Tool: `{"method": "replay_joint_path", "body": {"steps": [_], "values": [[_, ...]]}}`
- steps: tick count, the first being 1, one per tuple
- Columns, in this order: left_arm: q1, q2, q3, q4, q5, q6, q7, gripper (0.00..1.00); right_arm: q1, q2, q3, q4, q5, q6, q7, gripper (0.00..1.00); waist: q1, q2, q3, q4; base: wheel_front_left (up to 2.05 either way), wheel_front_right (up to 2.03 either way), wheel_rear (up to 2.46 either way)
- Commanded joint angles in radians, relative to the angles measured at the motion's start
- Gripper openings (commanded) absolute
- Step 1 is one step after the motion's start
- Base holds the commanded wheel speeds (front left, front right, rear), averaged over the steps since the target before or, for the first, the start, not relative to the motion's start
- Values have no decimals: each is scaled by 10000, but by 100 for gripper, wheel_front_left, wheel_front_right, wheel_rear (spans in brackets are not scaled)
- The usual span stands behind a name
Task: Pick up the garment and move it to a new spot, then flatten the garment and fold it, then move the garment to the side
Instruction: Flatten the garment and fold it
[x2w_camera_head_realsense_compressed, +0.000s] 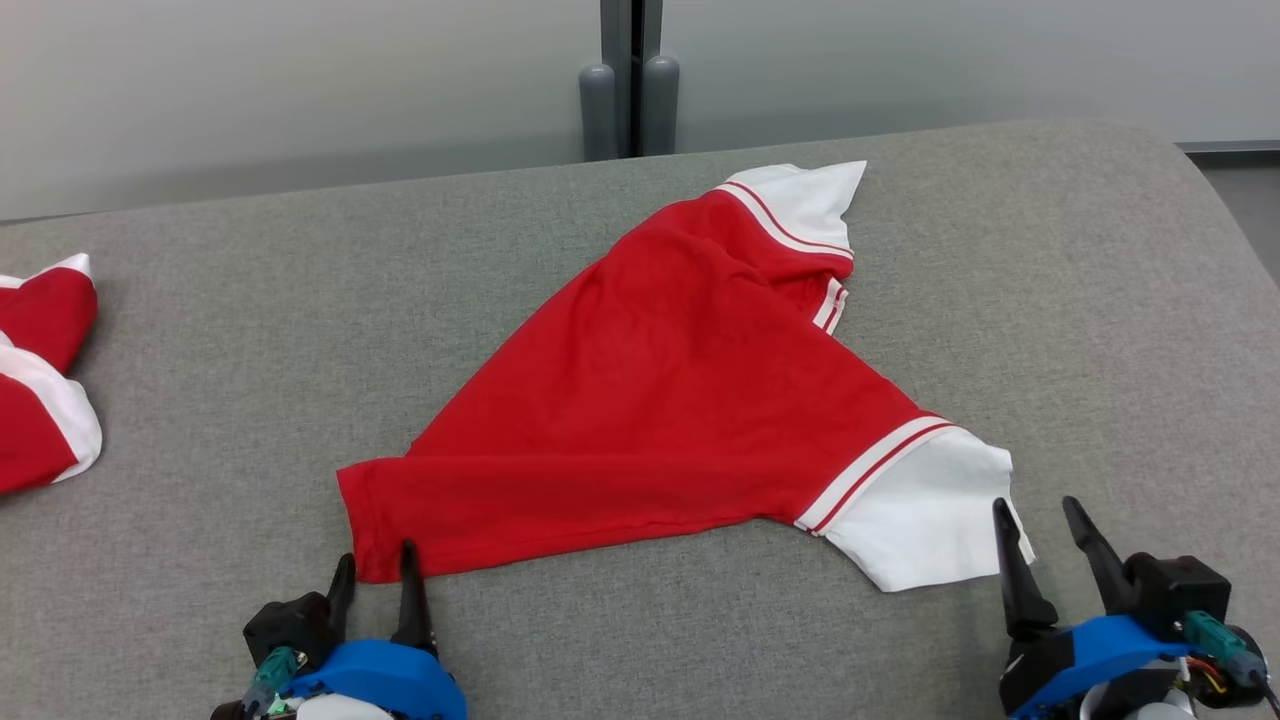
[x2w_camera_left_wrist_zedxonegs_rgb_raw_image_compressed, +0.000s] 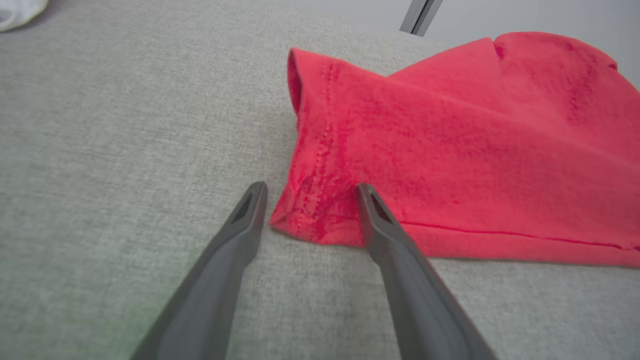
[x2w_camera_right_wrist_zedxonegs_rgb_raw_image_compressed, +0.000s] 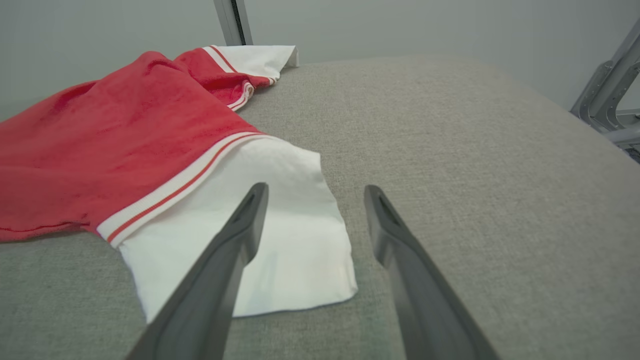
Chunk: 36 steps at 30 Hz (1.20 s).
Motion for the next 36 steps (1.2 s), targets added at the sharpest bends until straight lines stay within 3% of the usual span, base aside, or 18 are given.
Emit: {"method": "replay_joint_path", "body": {"steps": [1,2,9,19,20,21,22,27,36], "values": [[64,-4,-30,-13,-28,-39,3,11,-15,-84,-119,53,3,2,-34,100,-1,-2,10,-4,0,0,0],[57,-4,-50,-42,-33,-27,3,0,-8,-86,-202,116,3,2,-34,100,-1,-2,25,-7,0,0,0],[7,-4,-181,-240,-62,-78,1,0,1,-46,-1090,1117,26,2,-36,100,-1,-2,168,104,0,0,0],[-43,-4,-411,-403,21,-132,1,0,-650,-42,-332,2292,70,2,-33,100,-1,-2,272,298,0,0,0],[-61,-4,-443,-417,11,-136,1,0,-673,-67,-235,2503,62,2,-2,77,-1,-2,269,329,0,0,0],[-81,-4,-467,-439,0,-141,1,0,-666,-76,-116,2725,88,2,4,47,-1,-2,271,354,0,0,0],[-100,-4,-478,-464,-25,-140,1,0,-683,-92,-9,2898,138,2,21,0,-1,-2,269,383,0,0,0],[-42,2,-550,-608,-206,-329,0,0,-721,-273,222,2530,543,4,9,0,-1,-2,114,454,0,0,0],[-423,-4,-162,-2704,-401,-869,-2,0,-1087,-349,-24,-1464,2663,2,-37,0,-1,-2,-960,648,0,0,0]]}}
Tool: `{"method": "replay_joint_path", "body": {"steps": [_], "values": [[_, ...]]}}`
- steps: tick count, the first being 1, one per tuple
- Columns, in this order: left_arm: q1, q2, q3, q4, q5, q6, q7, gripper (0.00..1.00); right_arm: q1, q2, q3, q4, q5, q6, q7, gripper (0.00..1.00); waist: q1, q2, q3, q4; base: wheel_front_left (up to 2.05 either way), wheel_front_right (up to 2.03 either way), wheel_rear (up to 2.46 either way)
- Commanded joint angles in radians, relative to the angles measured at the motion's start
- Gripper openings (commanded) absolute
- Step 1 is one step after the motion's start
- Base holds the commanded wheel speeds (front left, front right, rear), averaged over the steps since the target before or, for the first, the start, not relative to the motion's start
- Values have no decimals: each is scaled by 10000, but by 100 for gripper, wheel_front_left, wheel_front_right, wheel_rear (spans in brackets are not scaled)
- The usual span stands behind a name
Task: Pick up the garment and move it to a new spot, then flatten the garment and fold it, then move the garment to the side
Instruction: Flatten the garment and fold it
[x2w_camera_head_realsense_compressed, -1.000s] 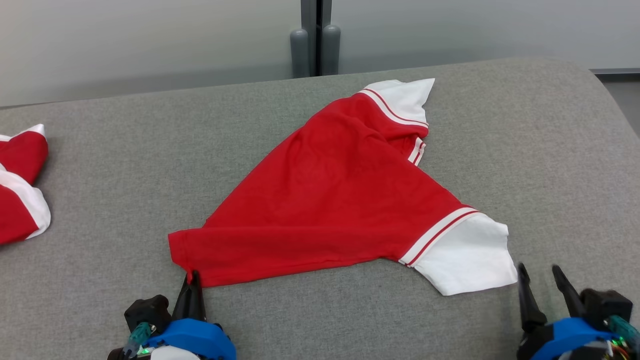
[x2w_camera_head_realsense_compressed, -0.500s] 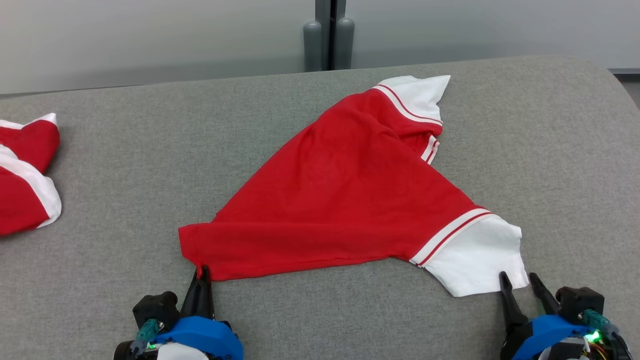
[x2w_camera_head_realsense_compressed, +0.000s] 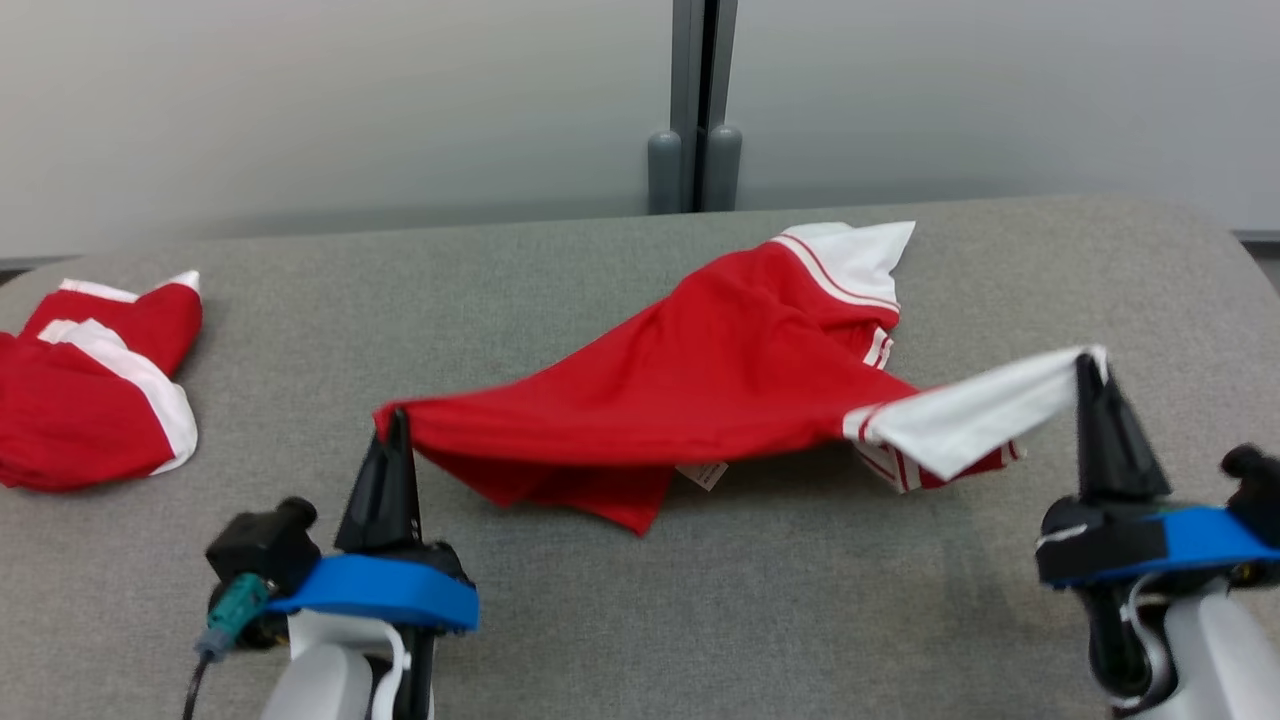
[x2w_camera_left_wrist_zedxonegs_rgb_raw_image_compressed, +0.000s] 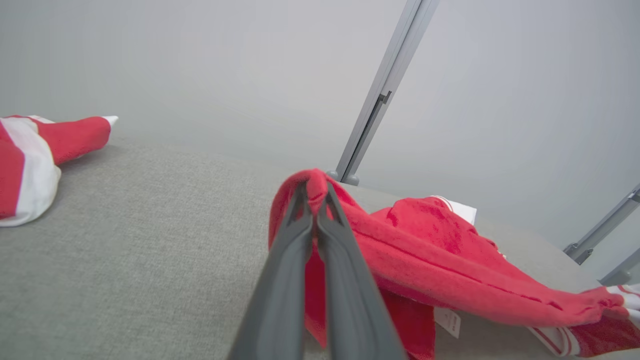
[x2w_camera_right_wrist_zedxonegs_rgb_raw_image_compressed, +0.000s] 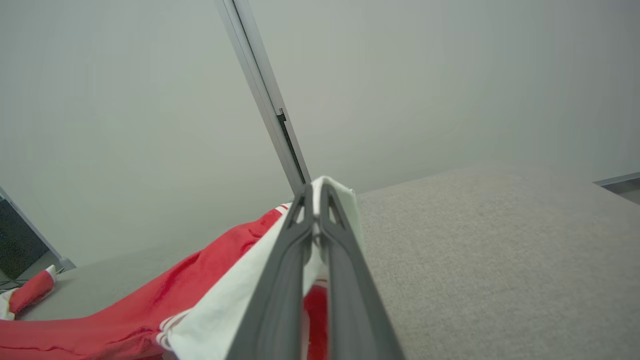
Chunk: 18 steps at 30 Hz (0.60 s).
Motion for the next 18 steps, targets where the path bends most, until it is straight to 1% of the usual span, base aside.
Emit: {"method": "replay_joint_path", "body": {"steps": [1,4,6,7,9,10,12,14,15,18], "values": [[-435,0,232,-599,111,-67,-8,0,-416,-252,-70,-825,371,2,-44,0,1,0,-347,-61,0,0,0],[-1062,-3,543,-1526,509,-173,-4,0,-1051,-601,-182,-2102,999,2,-41,0,1,0,-683,-31,0,0,0],[-1705,129,674,-2066,941,-288,-6,0,-1627,-946,-273,-2811,1325,2,-39,0,1,0,-791,-20,0,0,0],[-2028,173,763,-2244,956,-332,-4,0,-1947,-1162,-266,-3080,1463,2,-38,0,1,0,-817,-17,0,0,0],[-2704,481,778,-2519,1189,-425,-4,0,-2604,-1549,-239,-3509,1642,2,-36,0,1,0,-812,-13,0,0,0],[-3098,517,804,-2599,1120,-441,35,0,-3018,-1750,-237,-3638,1670,2,16,0,1,0,-756,-10,0,0,0],[-3942,733,776,-2697,1303,-409,290,0,-3816,-2136,-303,-3704,1630,2,164,0,1,0,-568,45,0,0,0],[-4724,785,785,-2629,1365,-297,597,0,-4651,-2388,-272,-3469,1570,2,324,0,1,0,-259,70,0,0,0],[-5097,848,738,-2548,1476,-240,808,0,-5102,-2485,-309,-3259,1570,2,430,0,1,0,-32,89,0,0,0],[-6127,789,696,-2123,1592,-58,1032,0,-6447,-2697,-125,-2291,1349,2,506,0,1,0,665,119,0,0,0]]}}
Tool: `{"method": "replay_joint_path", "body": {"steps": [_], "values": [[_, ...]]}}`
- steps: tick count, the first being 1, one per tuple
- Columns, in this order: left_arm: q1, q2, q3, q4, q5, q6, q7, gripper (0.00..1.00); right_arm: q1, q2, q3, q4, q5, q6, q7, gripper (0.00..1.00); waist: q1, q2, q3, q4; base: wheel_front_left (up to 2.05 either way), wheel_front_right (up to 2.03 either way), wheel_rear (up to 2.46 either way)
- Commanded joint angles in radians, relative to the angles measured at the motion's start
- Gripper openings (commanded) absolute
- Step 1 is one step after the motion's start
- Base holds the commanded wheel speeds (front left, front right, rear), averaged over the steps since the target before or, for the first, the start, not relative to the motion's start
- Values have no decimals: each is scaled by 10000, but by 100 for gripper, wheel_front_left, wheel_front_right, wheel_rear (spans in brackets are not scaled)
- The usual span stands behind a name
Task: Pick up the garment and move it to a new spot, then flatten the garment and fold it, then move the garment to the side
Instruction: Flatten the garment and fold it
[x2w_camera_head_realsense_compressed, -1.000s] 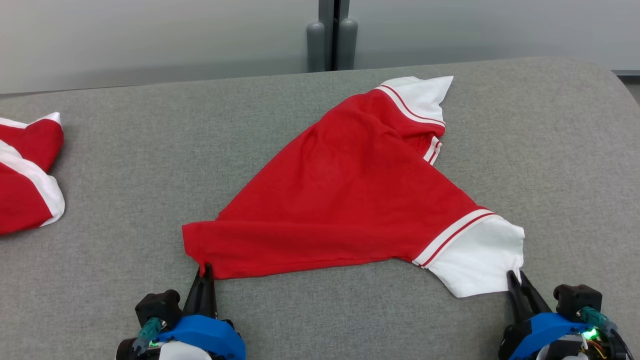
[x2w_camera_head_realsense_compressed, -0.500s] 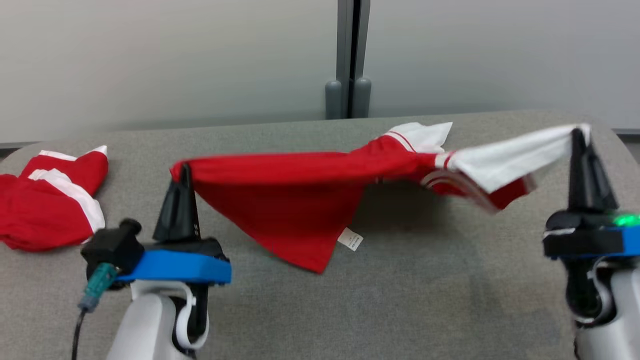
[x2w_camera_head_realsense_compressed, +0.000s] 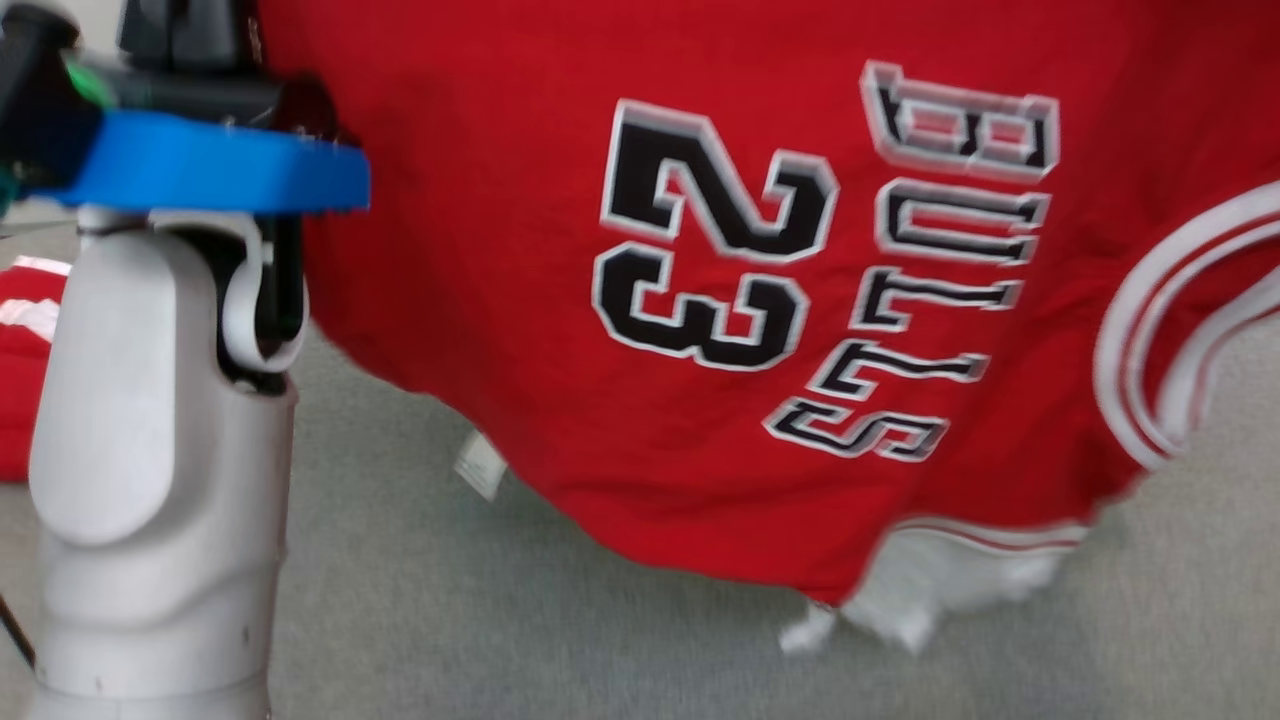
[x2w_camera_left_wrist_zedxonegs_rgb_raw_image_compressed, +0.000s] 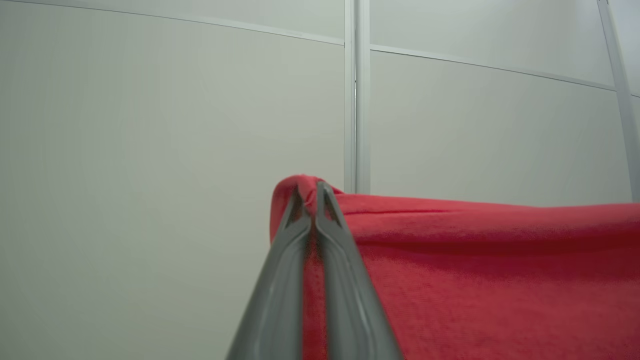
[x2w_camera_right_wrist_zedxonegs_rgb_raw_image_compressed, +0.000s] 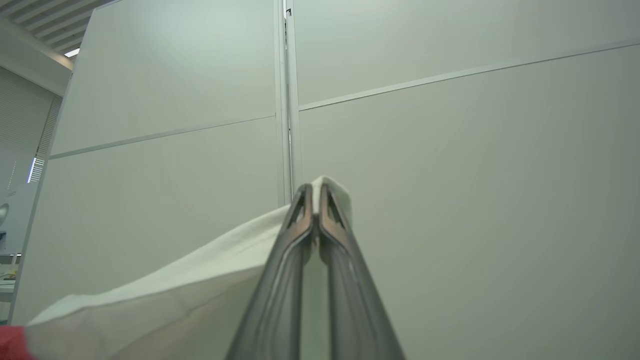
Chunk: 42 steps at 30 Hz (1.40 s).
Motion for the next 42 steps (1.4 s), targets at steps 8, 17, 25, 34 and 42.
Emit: {"method": "replay_joint_path", "body": {"steps": [8,17,25,34,42], "values": [[-3905,250,56,2437,901,775,-458,0,-4733,-109,237,3448,-1476,-1,-475,0,-1,1,2583,34,0,0,0],[-5684,495,448,3962,1133,1063,-984,0,-6338,90,-963,3860,-2040,-7,-527,0,-1,1,3501,-156,0,0,0],[-3124,227,1177,3682,981,921,-993,0,-3174,-197,-480,3638,-713,-15,-534,0,-1,1,3669,-86,0,0,0],[1799,-614,1601,3673,858,581,-999,0,2907,99,541,2950,1322,-9,-537,0,-1,1,2789,-67,0,0,0],[4899,-747,1238,3950,-359,580,-998,0,6483,268,1647,2933,2116,-7,-536,0,-1,1,1130,30,0,0,0]]}}
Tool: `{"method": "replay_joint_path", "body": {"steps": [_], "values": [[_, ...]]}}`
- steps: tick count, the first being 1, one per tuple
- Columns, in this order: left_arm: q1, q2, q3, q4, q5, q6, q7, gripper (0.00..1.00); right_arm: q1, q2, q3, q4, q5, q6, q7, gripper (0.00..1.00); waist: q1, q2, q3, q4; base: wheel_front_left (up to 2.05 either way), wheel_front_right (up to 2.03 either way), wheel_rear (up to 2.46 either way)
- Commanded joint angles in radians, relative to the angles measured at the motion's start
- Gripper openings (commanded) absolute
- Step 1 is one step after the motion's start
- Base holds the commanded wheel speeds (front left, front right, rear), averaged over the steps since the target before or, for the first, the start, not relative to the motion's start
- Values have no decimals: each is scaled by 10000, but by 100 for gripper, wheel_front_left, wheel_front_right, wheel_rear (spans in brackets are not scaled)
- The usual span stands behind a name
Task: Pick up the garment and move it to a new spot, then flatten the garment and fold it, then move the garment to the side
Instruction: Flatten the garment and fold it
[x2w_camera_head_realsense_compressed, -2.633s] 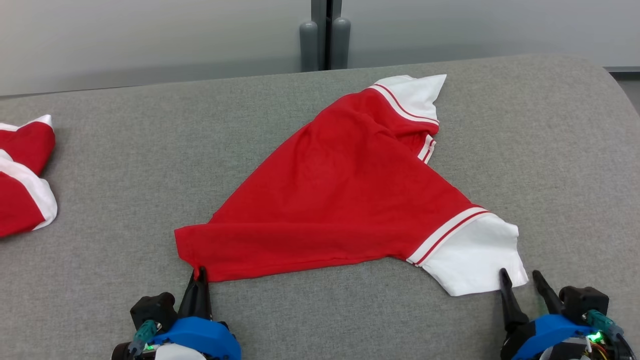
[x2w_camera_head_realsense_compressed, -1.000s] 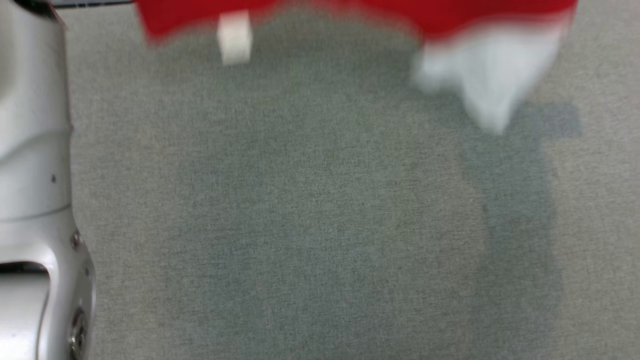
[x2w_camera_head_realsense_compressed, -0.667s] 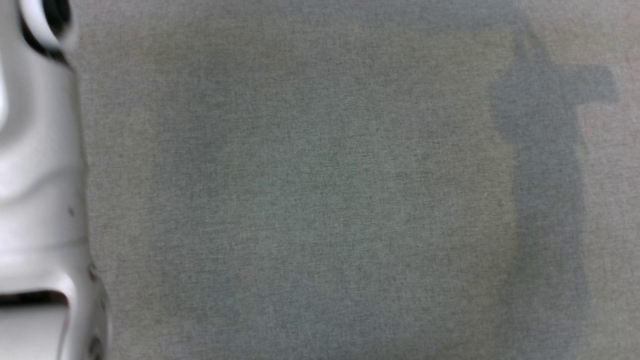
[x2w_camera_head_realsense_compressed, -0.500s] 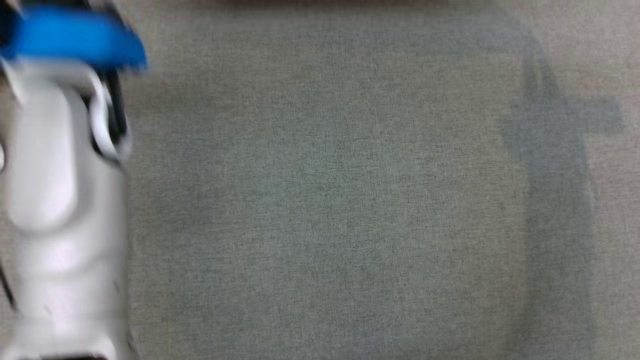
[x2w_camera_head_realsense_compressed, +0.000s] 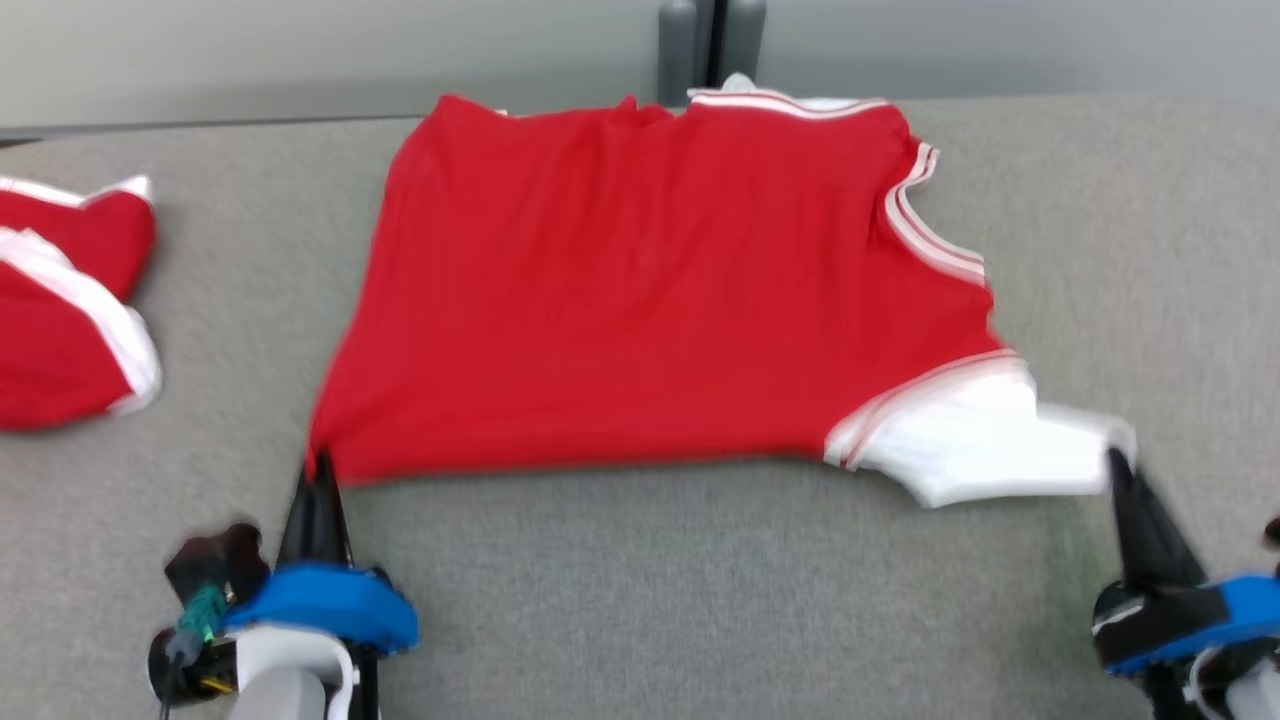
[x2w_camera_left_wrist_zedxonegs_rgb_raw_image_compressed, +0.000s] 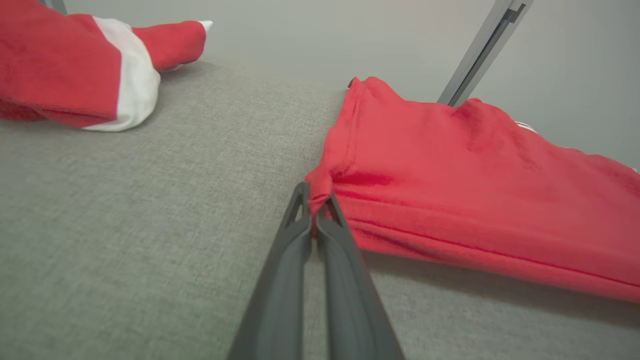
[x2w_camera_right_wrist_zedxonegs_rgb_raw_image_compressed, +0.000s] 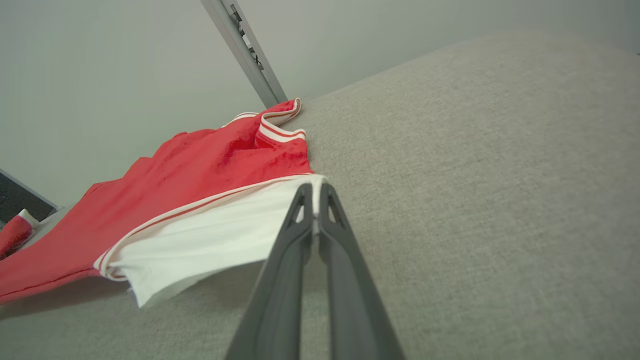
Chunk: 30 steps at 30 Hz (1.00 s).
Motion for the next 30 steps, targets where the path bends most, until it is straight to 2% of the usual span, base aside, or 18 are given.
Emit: {"method": "replay_joint_path", "body": {"steps": [1,8,13,17,24,29,30], "values": [[514,86,-102,-35,-153,83,-26,0,636,-66,139,-12,92,-19,-59,0,3,2,-614,-227,0,0,0],[2814,64,-699,-42,-555,161,-26,0,3013,-264,936,12,397,-17,-57,0,3,2,-2263,-175,0,0,0],[4201,70,-802,-373,-740,355,-26,0,4133,-445,644,-300,622,-17,-59,0,3,2,-2803,-139,0,0,0],[4649,79,-821,-744,-630,335,-26,0,4468,-507,302,-666,686,-19,-59,0,3,2,-2944,-41,0,0,0],[3646,53,-992,-1451,-469,273,-26,0,3257,-206,33,-1085,488,-17,-59,0,3,2,-2542,105,0,0,0],[1693,52,-1489,-717,-527,391,-27,0,989,-71,-96,-258,-14,-14,-56,0,3,2,-1419,254,0,0,0],[1005,49,-1741,-290,-525,446,-25,0,154,-103,-44,171,-199,-13,-56,0,3,2,-1070,280,0,0,0]]}}
